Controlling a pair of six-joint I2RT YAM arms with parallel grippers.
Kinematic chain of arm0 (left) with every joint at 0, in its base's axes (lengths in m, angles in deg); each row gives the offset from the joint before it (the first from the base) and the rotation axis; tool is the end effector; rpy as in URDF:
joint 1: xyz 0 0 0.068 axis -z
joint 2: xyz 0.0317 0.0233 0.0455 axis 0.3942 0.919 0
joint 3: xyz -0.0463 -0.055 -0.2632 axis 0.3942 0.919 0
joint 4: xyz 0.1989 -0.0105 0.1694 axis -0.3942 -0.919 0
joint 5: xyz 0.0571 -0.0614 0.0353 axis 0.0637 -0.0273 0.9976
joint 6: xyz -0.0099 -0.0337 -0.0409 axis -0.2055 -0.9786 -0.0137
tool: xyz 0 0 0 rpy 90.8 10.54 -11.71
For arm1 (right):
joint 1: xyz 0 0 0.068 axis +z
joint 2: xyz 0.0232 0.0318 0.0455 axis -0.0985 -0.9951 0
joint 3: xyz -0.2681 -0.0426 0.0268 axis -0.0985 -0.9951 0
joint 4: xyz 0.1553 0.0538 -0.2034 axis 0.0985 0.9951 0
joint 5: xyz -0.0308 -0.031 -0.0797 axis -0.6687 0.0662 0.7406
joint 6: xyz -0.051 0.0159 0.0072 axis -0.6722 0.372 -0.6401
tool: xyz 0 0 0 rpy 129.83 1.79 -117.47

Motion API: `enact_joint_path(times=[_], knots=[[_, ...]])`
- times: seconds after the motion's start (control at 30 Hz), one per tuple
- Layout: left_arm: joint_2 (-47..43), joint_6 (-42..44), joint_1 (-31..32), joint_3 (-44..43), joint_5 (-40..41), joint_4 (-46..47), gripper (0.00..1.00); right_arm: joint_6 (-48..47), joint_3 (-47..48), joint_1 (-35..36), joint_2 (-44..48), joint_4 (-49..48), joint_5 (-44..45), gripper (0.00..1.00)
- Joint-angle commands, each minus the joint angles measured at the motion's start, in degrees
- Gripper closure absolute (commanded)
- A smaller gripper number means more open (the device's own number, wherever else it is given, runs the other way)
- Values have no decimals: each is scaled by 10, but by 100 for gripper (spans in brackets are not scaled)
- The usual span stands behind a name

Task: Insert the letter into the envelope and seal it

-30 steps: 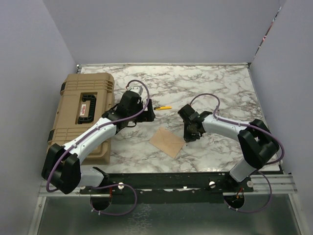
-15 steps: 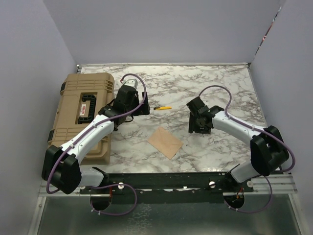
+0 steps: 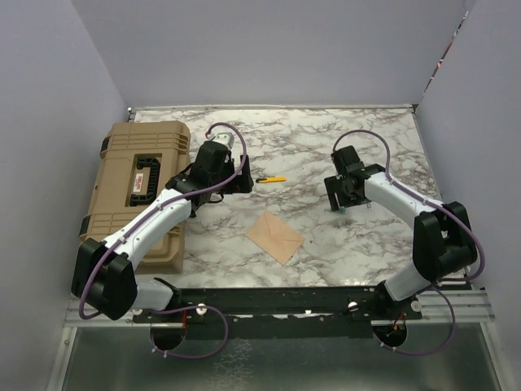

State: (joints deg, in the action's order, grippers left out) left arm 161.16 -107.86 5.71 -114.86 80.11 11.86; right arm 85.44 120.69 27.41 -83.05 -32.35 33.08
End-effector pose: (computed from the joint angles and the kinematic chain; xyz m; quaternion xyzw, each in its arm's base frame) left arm 0.2562 -0.1406 0.2831 0.0291 0.8999 -0.1851 0.3939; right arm 0.2803 0.1018 0.2072 -0.0864 0.9689 -0.0770 0.2185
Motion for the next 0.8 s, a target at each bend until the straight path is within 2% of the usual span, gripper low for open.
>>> enact_joint_path(times=[0.0,0.23,0.47,0.67,0.77], knots=[[14,17,-3,-28,-25,-6,1,-137,17,-9,-38,-26,-60,26],[17,27,-4,-32,-34,-6,1,-228,18,-15,-68,-30,-122,33],[20,26,-4,-35,-34,-5,1,-282,1,-31,-81,-19,-195,41],[21,25,-5,-37,-38,-6,1,-298,2,-36,-87,-15,-234,56],[21,24,-4,-37,-40,-5,1,-296,-1,-36,-91,-9,-233,59]])
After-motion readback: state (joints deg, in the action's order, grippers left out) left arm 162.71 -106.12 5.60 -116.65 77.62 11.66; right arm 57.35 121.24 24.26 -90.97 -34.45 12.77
